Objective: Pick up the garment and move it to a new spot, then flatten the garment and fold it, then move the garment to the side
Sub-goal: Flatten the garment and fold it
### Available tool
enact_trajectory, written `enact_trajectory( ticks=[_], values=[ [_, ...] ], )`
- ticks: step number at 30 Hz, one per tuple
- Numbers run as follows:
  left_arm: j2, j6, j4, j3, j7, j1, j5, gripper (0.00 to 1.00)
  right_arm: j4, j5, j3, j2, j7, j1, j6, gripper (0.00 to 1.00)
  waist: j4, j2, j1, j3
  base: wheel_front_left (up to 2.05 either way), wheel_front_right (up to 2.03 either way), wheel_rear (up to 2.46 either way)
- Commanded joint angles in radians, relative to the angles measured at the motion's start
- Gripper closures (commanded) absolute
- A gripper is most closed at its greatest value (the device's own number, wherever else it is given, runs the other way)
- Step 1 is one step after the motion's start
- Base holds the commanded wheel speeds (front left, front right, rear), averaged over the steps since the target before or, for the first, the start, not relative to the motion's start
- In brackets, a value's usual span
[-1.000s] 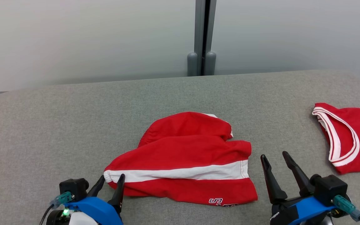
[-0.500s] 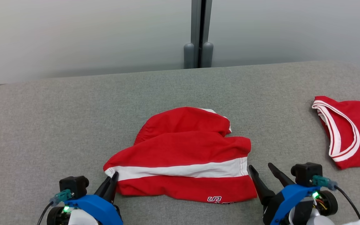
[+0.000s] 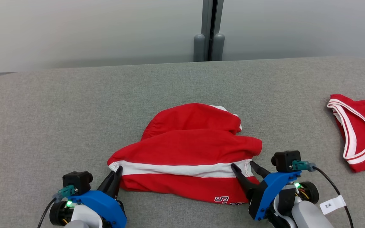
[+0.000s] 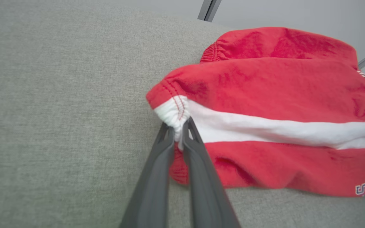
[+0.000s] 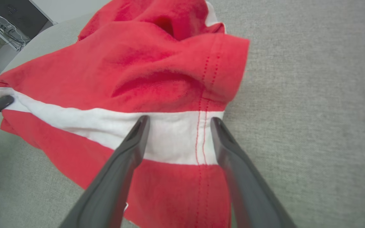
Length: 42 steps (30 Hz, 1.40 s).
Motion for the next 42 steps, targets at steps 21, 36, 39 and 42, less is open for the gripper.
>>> enact_trajectory(
  ticks=[21,36,39,42],
  values=[
    [0.023,-0.001,0.022,-0.018,-0.025,-0.033,-0.025,1.0,0.064,0.079,0.11,-0.014,-0.056,-0.043,0.0,0.03,-0.006,0.0,-0.0001,0.005,0.0,0.0,0.0],
    [0.039,0.005,0.011,-0.02,-0.022,-0.035,-0.034,1.0,0.035,0.037,0.078,-0.072,-0.046,-0.048,0.0,0.0,-0.016,0.0,-0.0001,0.013,0.0,0.0,0.0],
    [0.046,0.008,0.004,-0.021,-0.02,-0.038,-0.032,1.0,0.016,0.027,0.105,-0.111,-0.039,-0.068,0.0,0.0,-0.016,0.0,-0.0001,0.022,0.0,0.0,0.0],
    [0.052,0.009,-0.004,-0.021,-0.016,-0.041,-0.031,1.0,-0.006,0.036,0.149,-0.147,-0.033,-0.082,0.0,0.0,-0.015,0.0,-0.0001,0.031,0.0,0.0,0.0]
  ],
)
